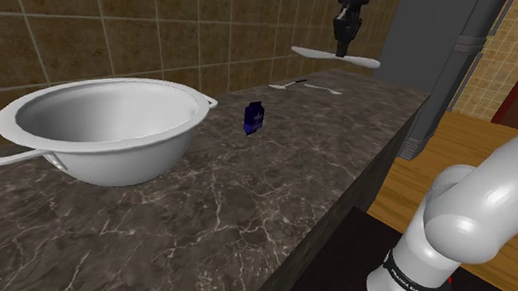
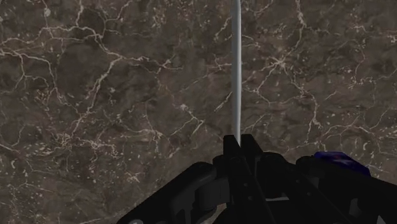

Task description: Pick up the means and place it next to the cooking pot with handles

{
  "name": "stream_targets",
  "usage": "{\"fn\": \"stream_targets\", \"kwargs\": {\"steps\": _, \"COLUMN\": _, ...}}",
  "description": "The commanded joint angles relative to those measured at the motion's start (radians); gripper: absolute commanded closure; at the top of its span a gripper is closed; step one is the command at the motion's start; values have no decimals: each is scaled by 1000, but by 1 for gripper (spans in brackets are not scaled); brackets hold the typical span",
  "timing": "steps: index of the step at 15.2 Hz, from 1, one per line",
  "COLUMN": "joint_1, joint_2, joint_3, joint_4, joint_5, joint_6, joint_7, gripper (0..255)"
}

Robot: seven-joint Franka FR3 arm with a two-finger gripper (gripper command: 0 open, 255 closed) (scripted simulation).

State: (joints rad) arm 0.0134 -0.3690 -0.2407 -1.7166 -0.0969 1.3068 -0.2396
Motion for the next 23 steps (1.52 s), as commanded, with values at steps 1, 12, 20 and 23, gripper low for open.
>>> {"fn": "stream_targets", "kwargs": {"steps": 1, "joint_1": 13, "joint_2": -35, "joint_3": 40, "joint_4": -34, "joint_5": 10, "joint_6": -5, "joint_7": 56, "gripper": 255}}
{"fn": "stream_targets", "kwargs": {"steps": 12, "joint_1": 81, "joint_2": -129, "joint_3": 251, "joint_4": -121, "joint_5": 111, "joint_6": -19, "joint_7": 341, "gripper": 255}}
{"fn": "stream_targets", "kwargs": {"steps": 20, "joint_1": 126, "joint_2": -118, "joint_3": 398, "joint_4": -106, "joint_5": 191, "joint_6": -15, "joint_7": 535, "gripper": 255}}
{"fn": "stream_targets", "kwargs": {"steps": 23, "joint_1": 128, "joint_2": -139, "joint_3": 398, "joint_4": -165, "joint_5": 193, "joint_6": 24, "joint_7": 532, "gripper": 255}}
